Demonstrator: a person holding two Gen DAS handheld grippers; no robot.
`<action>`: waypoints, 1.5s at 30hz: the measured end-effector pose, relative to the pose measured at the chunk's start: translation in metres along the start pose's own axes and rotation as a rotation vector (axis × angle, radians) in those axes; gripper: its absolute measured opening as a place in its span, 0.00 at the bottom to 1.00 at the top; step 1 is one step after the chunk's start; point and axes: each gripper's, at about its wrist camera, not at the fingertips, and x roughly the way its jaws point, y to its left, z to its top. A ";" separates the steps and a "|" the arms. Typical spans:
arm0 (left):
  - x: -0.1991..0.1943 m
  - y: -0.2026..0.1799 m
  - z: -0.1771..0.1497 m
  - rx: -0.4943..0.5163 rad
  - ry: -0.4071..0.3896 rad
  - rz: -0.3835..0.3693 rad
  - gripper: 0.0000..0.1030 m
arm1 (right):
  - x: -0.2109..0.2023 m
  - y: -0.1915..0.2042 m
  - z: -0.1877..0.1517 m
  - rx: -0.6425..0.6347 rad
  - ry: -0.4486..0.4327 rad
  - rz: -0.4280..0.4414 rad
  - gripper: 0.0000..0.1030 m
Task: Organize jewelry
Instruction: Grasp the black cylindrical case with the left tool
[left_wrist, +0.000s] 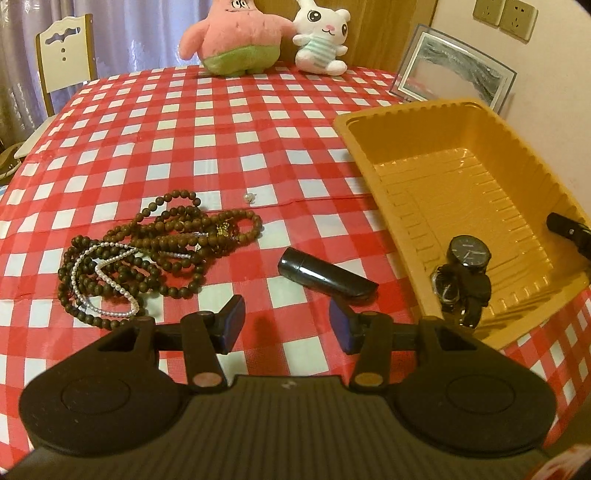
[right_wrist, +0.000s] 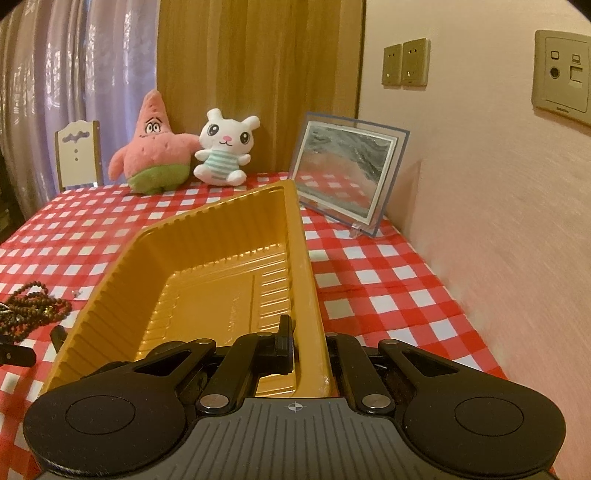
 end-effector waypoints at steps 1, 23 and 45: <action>0.001 -0.001 0.000 0.003 -0.001 0.001 0.45 | 0.000 -0.001 0.000 0.005 -0.006 -0.006 0.04; 0.041 -0.032 0.014 0.010 -0.008 0.014 0.62 | 0.005 -0.008 -0.003 0.021 -0.006 -0.048 0.04; 0.047 -0.009 0.019 -0.010 0.006 0.049 0.42 | 0.008 -0.009 -0.003 0.028 0.009 -0.047 0.04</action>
